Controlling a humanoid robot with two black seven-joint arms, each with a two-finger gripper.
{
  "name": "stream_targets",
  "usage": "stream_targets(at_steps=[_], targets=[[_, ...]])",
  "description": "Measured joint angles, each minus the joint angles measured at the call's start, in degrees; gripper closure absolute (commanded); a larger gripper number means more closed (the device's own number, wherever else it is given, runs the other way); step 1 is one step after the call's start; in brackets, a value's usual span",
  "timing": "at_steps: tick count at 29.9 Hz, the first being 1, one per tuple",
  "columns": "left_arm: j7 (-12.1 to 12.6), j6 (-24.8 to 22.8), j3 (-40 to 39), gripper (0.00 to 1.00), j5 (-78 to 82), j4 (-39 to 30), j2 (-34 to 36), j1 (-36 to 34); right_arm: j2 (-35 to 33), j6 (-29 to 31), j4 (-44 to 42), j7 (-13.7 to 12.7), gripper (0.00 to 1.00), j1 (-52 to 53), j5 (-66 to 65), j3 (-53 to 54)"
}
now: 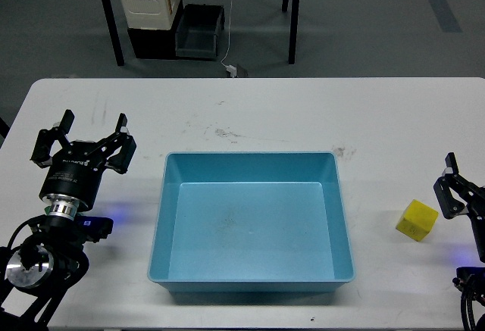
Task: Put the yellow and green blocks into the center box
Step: 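Raise the right gripper away from the yellow cube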
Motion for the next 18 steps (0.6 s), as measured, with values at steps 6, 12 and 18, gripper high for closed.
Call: stream_targets(at_steps=[6, 12, 18], targets=[[-0.1, 0.0, -0.4, 0.00, 0.0, 0.0, -0.6, 0.2, 2.0, 0.2, -0.4, 0.5, 0.00, -0.1, -0.7, 0.0], [-0.2, -0.1, -0.7, 0.00, 0.1, 0.1, -1.0, 0.1, 1.5, 0.7, -1.9, 1.1, 0.00, 2.3, -14.3, 3.2], [-0.2, -0.1, -0.8, 0.00, 0.1, 0.6, -1.2, 0.1, -0.8, -0.1, -2.0, 1.2, 0.00, 8.4, -49.2, 11.3]])
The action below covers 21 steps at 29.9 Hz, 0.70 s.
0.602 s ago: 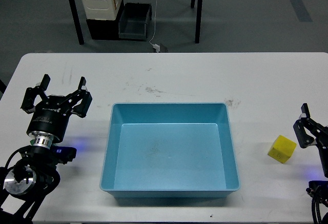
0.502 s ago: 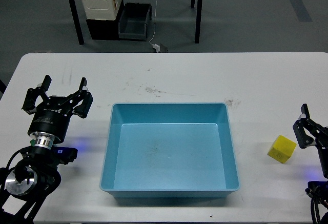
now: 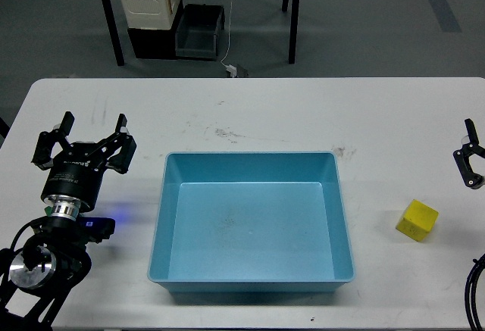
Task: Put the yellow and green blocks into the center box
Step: 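Raise the right gripper away from the yellow cube, then lower the right gripper onto the yellow cube and close on it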
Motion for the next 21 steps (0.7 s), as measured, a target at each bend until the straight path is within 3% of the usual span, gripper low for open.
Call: stream_targets(at_steps=[4, 9, 14, 18, 21], targets=[[0.0, 0.0, 0.0, 0.00, 0.0, 0.1, -0.2, 0.1, -4.9, -2.1, 0.0, -0.2, 0.00, 5.3, -23.2, 1.4], [-0.1, 0.0, 0.0, 0.00, 0.1, 0.1, -0.6, 0.1, -21.4, -1.7, -1.3, 0.7, 0.00, 11.9, -47.4, -5.7], [-0.1, 0.0, 0.0, 0.00, 0.1, 0.1, -0.8, 0.1, -40.3, -1.0, -4.9, 11.6, 0.01, 23.1, -55.8, -24.0], [-0.1, 0.0, 0.0, 0.00, 0.1, 0.1, -0.9, 0.0, -51.5, -1.0, -5.8, 13.2, 0.01, 34.9, -61.4, -41.6], [-0.1, 0.0, 0.0, 0.00, 0.1, 0.1, -0.9, 0.0, -55.0, -1.0, -6.0, 13.3, 0.02, 44.1, -73.3, -53.2]])
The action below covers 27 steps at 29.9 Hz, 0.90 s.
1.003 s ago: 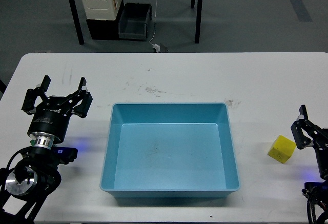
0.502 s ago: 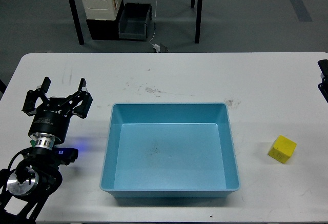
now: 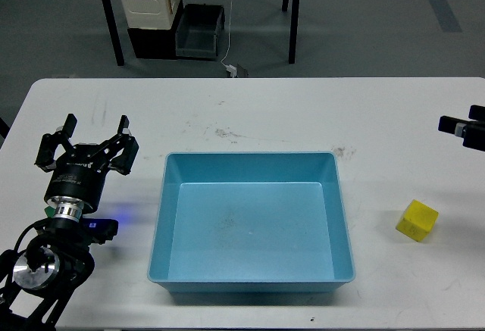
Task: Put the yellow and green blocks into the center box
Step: 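Lower the right gripper onto the yellow cube and close on it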
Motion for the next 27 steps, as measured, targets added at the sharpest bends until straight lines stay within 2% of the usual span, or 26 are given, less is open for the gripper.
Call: stream_targets(at_steps=[5, 9, 13, 19, 27], targets=[[0.0, 0.0, 0.0, 0.00, 0.0, 0.1, -0.1, -0.1, 0.0, 0.0, 0.1, 0.0, 0.02, 9.8, -17.6, -14.4], [0.0, 0.0, 0.0, 0.00, 0.0, 0.1, -0.1, -0.2, 3.3, 0.0, 0.0, 0.0, 0.01, 11.7, -20.2, -20.2], [0.0, -0.3, 0.0, 0.00, 0.0, 0.1, -0.1, -0.2, 5.9, 1.4, 0.2, 0.0, 0.01, 12.1, -20.4, -22.0], [0.0, -0.4, -0.1, 0.00, -0.1, 0.1, -0.1, -0.2, 9.8, 10.0, -0.1, 0.0, 0.01, 13.1, -20.4, -22.6], [-0.8, -0.5, -0.1, 0.00, -0.2, 1.1, -0.6, -0.2, 15.3, 10.8, -2.7, 0.0, 0.01, 13.3, -20.4, -24.6]])
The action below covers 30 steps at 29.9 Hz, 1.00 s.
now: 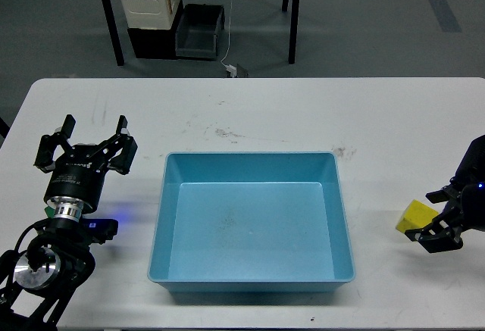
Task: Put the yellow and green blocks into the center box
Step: 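Lower the right gripper onto the yellow cube and close on it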
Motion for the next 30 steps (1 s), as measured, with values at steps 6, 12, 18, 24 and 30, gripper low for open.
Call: stream_targets(at_steps=[6, 12, 18, 24, 30], targets=[[-0.3, -0.1, 0.0, 0.00, 0.0, 0.7, -0.6, -0.1, 1.5, 0.0, -1.7, 0.0, 0.02, 1.0, 0.0, -2.1], [-0.3, 0.0, 0.0, 0.00, 0.0, 0.9, -0.6, -0.5, 2.4, 0.0, -3.5, 0.0, 0.02, 2.7, 0.0, -3.4], [-0.3, 0.1, 0.0, 0.00, 0.1, 1.2, -0.6, -0.5, 2.6, 0.0, -3.9, 0.0, 0.02, 4.8, 0.0, -3.4], [-0.3, 0.0, 0.0, 0.00, 0.1, 1.3, -0.6, -0.6, 2.6, 0.0, -3.9, 0.0, 0.02, 5.2, 0.0, -3.4], [-0.3, 0.0, 0.0, 0.00, 0.1, 1.4, -0.6, -0.6, 2.4, 0.0, -3.8, 0.0, 0.04, 5.3, 0.0, -7.0]])
